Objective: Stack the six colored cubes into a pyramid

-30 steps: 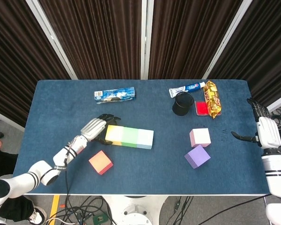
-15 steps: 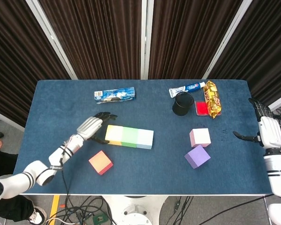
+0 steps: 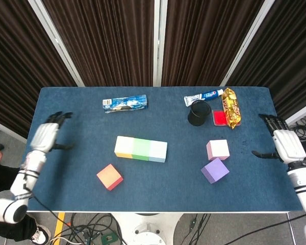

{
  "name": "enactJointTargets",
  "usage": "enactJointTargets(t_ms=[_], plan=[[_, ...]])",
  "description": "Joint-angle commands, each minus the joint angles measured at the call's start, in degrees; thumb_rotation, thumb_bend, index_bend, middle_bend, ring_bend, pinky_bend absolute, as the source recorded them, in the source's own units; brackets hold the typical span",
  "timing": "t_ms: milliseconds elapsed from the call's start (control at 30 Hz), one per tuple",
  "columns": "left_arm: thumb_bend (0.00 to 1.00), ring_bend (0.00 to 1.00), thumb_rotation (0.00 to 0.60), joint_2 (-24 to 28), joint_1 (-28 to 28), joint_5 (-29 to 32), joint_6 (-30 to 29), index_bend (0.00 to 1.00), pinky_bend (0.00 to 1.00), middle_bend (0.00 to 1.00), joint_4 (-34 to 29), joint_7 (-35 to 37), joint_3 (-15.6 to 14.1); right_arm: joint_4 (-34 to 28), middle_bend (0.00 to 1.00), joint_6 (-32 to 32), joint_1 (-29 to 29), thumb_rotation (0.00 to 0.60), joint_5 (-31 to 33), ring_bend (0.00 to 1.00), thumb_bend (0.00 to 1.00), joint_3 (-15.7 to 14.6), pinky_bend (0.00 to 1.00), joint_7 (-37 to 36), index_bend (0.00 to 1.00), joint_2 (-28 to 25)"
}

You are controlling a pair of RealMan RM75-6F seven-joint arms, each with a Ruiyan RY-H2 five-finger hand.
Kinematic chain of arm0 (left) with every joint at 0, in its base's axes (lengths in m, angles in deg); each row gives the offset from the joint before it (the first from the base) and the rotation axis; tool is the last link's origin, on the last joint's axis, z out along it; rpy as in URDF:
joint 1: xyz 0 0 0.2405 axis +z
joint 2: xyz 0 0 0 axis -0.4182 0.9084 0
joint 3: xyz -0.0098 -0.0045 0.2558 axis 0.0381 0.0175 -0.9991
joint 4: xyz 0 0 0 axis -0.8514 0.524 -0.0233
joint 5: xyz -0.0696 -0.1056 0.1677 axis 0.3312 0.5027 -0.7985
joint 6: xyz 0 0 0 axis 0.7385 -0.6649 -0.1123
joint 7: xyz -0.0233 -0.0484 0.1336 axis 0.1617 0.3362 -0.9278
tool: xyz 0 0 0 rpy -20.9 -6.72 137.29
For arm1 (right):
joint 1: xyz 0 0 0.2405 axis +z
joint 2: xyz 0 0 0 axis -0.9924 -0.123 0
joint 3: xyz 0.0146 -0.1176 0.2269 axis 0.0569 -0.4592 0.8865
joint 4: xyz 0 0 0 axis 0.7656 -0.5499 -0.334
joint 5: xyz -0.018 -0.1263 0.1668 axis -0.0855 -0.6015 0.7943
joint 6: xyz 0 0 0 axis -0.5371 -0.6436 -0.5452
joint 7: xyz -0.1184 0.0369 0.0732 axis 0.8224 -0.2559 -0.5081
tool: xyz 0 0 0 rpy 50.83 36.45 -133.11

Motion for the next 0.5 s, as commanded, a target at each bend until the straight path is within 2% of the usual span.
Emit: enactJointTargets(t_ms=[33,300,500], plan=[[0.11,0.04,0.600,1.39,4.12,3.64,-3.38,0.12,0.11,0.17,-2.35,-1.84,1.42,-1.69,0.12,-3.01,1.92,0.600,-4.79,0.00,0.03,-2.87,0.00,2.79,0.00,-3.66],[0.11,0.03,0.600,0.14,5.79,3.89,-3.87,0.12,0.11,0.17,-0.81,-2.28,2.96,-3.15,0.16,-0.59,2.71,0.600,-11.24,0.00,0.03,-5.12,0.00,8.29,0.00,-4.10],[0.11,0.04,0.600,-1.79,6.63,2.65,-5.55,0.12,0.11,0.17,0.19,-3.85,3.62,0.24,0.13,-2.76,4.32,0.600,-7.97,0.00,0.04,-4.45,0.00,10.63,0.00,0.31]])
